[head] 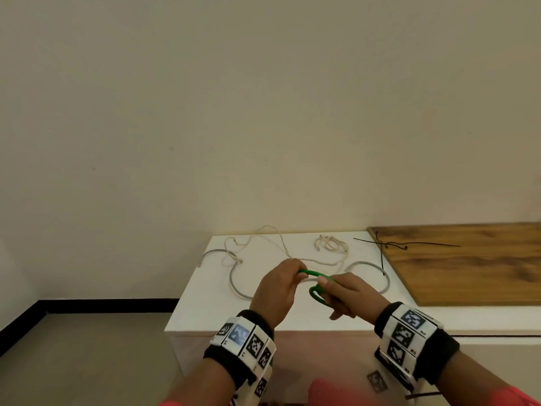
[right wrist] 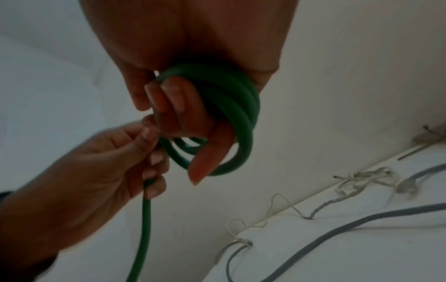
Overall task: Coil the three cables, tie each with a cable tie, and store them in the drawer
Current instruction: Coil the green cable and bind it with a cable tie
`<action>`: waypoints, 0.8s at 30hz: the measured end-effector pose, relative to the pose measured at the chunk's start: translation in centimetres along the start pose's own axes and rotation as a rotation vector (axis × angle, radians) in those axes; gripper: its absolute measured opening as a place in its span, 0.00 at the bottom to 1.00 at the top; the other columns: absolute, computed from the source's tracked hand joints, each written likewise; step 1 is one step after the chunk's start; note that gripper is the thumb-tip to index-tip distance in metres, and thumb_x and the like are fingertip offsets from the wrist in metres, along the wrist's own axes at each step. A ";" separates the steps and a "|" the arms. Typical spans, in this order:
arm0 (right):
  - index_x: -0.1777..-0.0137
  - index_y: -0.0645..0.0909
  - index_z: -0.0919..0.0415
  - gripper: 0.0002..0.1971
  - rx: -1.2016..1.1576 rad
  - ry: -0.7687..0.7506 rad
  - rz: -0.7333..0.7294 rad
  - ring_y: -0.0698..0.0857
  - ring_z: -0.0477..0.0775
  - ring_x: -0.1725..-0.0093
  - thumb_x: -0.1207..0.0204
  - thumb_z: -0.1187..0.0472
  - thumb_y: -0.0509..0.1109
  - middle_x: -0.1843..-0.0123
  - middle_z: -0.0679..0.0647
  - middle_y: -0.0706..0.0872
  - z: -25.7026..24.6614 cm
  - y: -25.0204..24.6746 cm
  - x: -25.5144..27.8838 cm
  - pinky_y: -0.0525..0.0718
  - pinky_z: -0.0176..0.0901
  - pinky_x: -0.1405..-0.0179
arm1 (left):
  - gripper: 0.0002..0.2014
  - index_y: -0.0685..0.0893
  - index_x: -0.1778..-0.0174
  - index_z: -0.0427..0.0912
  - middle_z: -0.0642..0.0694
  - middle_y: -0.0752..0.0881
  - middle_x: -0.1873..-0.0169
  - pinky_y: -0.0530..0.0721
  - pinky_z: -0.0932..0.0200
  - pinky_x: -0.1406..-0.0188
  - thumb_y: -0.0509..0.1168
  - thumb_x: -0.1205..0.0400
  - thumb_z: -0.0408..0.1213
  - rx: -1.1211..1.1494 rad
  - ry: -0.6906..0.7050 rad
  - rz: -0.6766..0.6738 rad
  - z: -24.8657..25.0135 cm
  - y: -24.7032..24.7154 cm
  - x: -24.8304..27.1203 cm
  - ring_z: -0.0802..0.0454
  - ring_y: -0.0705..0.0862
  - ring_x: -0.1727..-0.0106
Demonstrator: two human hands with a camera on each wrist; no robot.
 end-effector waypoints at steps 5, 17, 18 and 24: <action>0.77 0.73 0.61 0.26 -0.361 0.125 0.032 0.63 0.46 0.88 0.17 0.53 0.52 0.87 0.48 0.65 0.0 -0.6 0.4 0.82 0.41 0.77 | 0.08 0.76 0.56 0.42 0.54 0.71 0.76 0.70 0.65 0.72 0.53 0.16 0.33 0.246 -0.186 -0.044 -1.4 1.0 1.0 0.61 0.70 0.75; 0.68 0.71 0.60 0.20 -1.094 0.008 0.180 0.67 0.47 0.86 0.20 0.53 0.48 0.83 0.49 0.68 -0.3 -4.0 0.1 0.83 0.41 0.75 | 0.11 0.75 0.42 0.41 0.46 0.83 0.64 0.73 0.55 0.55 0.51 0.15 0.35 -0.119 -0.269 -0.334 -3.2 4.7 5.0 0.48 0.82 0.59; 0.67 0.72 0.60 0.19 -1.144 -0.017 0.166 0.69 0.47 0.84 0.19 0.53 0.48 0.82 0.49 0.69 -0.5 -3.5 0.1 0.86 0.43 0.71 | 0.12 0.73 0.39 0.41 0.41 0.86 0.54 0.76 0.53 0.52 0.51 0.15 0.34 -0.165 -0.260 -0.376 -2.7 5.0 5.1 0.43 0.83 0.50; 0.62 0.74 0.60 0.15 -1.205 -0.133 0.262 0.77 0.49 0.75 0.17 0.58 0.51 0.73 0.52 0.75 -0.6 -2.3 -0.4 0.89 0.51 0.50 | 0.12 0.68 0.37 0.36 0.33 0.84 0.47 0.68 0.52 0.60 0.50 0.14 0.35 -0.357 -0.135 -0.507 0.9 6.0 5.2 0.32 0.82 0.49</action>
Point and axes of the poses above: each hand's wrist, its own x-axis away from the middle knuckle, its own y-axis out of the palm, z = x × y, the point moved 6 cm from there along -x, towards the middle knuckle
